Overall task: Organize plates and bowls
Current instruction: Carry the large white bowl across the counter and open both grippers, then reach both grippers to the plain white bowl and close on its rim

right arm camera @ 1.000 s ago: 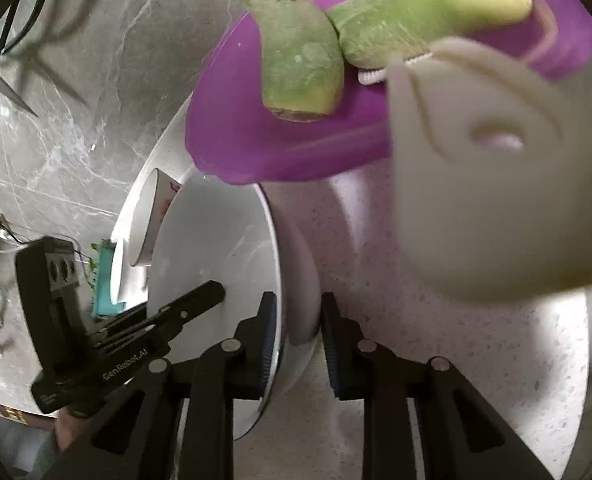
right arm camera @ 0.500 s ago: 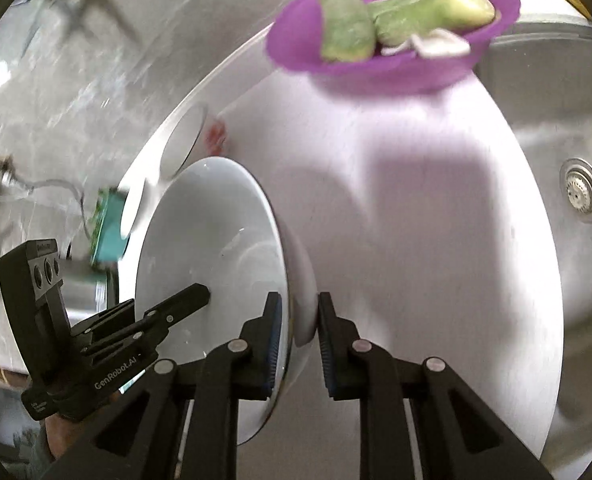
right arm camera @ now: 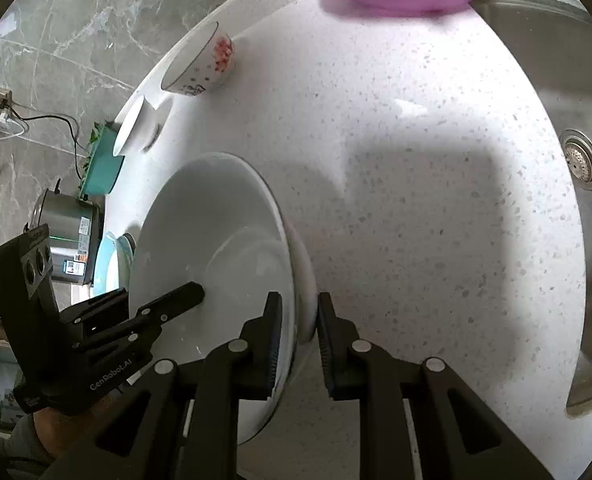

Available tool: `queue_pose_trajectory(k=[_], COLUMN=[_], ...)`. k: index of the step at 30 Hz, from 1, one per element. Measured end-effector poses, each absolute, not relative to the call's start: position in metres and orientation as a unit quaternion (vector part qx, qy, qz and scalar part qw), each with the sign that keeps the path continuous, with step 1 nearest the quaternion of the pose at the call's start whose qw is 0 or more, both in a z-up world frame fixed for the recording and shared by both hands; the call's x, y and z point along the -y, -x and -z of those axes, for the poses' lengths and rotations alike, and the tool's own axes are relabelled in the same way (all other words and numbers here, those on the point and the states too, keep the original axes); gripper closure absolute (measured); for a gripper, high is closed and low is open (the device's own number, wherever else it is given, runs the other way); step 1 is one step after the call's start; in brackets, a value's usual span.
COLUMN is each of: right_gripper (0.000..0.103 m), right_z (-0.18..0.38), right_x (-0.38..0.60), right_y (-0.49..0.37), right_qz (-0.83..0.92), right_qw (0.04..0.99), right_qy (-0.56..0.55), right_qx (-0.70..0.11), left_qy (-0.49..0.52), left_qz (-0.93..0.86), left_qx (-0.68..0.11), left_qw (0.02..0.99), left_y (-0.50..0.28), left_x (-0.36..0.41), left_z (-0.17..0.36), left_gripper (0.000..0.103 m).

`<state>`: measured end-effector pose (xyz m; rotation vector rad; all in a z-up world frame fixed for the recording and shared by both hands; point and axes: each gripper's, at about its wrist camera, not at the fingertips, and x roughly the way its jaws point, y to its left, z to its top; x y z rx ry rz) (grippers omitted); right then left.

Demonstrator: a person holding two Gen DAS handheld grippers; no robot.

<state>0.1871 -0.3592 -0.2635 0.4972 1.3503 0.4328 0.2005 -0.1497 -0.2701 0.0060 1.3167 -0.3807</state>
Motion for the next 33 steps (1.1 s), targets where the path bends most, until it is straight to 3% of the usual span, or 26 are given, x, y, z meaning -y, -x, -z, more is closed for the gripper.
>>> queue_pose_trajectory(k=[10,12,13,14,16,18,20,26,33], right_gripper=[0.079,0.056,0.035,0.024,0.023,0.023,0.022,0.022,0.022], right_z=[0.271,0.26,0.253,0.246,0.231,0.213,0.189,0.118,0.1], right_x=[0.358,0.364,0.369,0.374,0.385,0.394,0.398,0.334,0.261], right_y=[-0.181,-0.18,-0.18,-0.181,-0.186,-0.197,-0.218,-0.28,-0.324], right_qz=[-0.209,-0.213,-0.212,-0.21,-0.207,-0.202,-0.203,-0.258,-0.243], right_qw=[0.735,0.743,0.75,0.756,0.768,0.779,0.787,0.819,0.814], right_qy=[-0.22,-0.231,-0.234,-0.237,-0.237,-0.238,-0.261,-0.253,-0.298], right_qx=[-0.606,-0.591,-0.581,-0.573,-0.558,-0.543,-0.521,-0.446,-0.436], left_qy=[0.0,0.018,0.029,0.041,0.081,0.122,0.147,0.158,0.17], left_qz=[0.161,0.158,0.156,0.156,0.158,0.158,0.148,0.09,0.118], left_qx=[-0.602,-0.595,-0.586,-0.578,-0.555,-0.534,-0.516,-0.474,-0.468], left_qw=[0.782,0.788,0.794,0.8,0.813,0.821,0.831,0.861,0.859], left_y=[-0.199,-0.198,-0.199,-0.2,-0.206,-0.215,-0.232,-0.294,-0.354], left_x=[0.151,0.143,0.135,0.127,0.102,0.067,0.023,-0.103,-0.172], left_z=[0.281,0.269,0.257,0.247,0.22,0.19,0.162,0.115,0.133], left_gripper=[0.086,0.08,0.068,0.044,0.025,0.024,0.015,0.014,0.014])
